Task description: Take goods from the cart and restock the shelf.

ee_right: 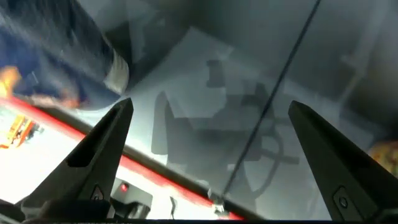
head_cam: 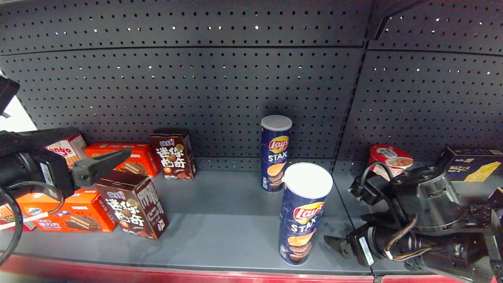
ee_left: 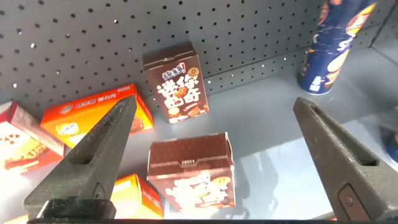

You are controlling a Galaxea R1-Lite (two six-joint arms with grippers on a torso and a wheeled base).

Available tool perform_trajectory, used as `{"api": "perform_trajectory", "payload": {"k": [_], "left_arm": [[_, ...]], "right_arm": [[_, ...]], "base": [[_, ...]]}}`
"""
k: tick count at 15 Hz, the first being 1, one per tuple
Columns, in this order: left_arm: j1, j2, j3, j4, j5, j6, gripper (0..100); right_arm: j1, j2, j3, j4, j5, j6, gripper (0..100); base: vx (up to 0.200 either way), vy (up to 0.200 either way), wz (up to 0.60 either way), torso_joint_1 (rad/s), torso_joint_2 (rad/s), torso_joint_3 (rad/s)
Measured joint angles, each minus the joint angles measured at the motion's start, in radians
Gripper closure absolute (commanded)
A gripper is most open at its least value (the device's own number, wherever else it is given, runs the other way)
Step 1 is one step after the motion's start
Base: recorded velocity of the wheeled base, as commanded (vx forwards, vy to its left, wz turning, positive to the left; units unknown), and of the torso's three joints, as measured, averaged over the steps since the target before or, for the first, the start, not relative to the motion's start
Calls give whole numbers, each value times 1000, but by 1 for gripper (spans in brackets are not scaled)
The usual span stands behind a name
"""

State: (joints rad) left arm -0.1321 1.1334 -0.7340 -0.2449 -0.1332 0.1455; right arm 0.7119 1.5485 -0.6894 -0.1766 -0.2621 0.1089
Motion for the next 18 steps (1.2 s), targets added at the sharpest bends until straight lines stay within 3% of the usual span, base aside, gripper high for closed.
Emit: {"api": "perform_trajectory", "payload": {"k": [5,18], "left_arm": [[2,-28,6,0,1,-7,0],[3,-32,9,0,0,-7,0]], "right_arm": [[-8,62,-70,-1,-13,2,0],[52,93,-67,-15,-13,2,0]], "base": [[0,0,0,0,0,0],[0,0,0,0,0,0]]}}
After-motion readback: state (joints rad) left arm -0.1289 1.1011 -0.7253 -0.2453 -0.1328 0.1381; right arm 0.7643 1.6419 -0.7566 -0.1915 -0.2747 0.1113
